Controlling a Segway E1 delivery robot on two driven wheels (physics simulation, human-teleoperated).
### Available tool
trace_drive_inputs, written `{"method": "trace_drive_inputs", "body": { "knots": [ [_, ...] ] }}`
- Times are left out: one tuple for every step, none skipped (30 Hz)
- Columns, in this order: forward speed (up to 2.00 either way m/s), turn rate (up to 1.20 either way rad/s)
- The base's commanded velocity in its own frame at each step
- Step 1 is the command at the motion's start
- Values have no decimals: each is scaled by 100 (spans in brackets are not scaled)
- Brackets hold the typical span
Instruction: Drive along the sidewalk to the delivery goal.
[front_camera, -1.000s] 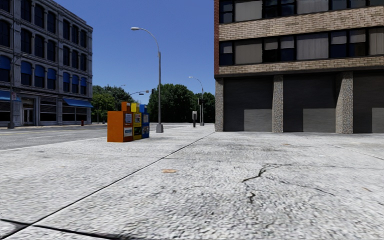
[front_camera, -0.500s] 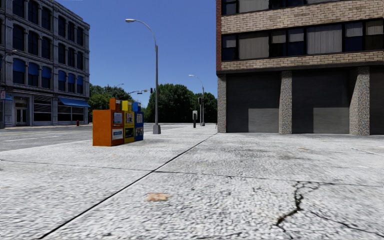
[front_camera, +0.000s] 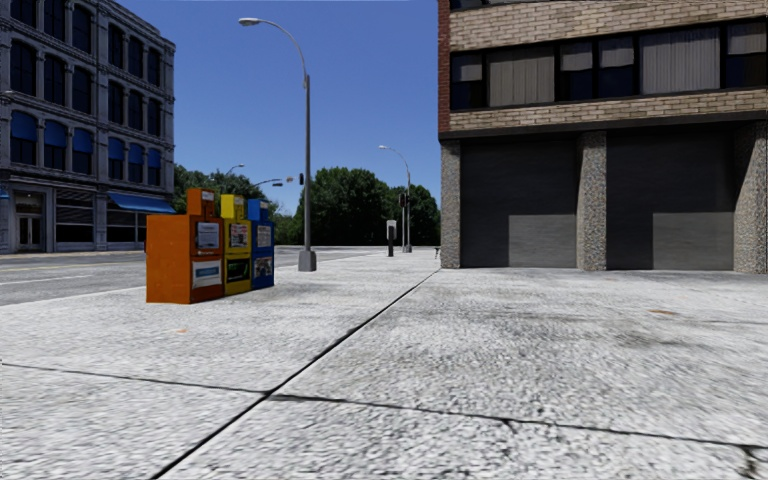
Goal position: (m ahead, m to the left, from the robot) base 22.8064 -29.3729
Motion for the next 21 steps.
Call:
{"method": "trace_drive_inputs", "body": {
  "knots": [
    [200, 0],
    [200, 0],
    [200, 0],
    [200, 0],
    [200, 0],
    [200, 0],
    [200, 0],
    [200, 0],
    [200, 0],
    [200, 0],
    [200, 0],
    [200, 0],
    [200, 0],
    [200, 0],
    [200, 0],
    [200, 0],
    [200, 0],
    [200, 0],
    [200, 0],
    [200, 0],
    [200, 0]
  ]
}}
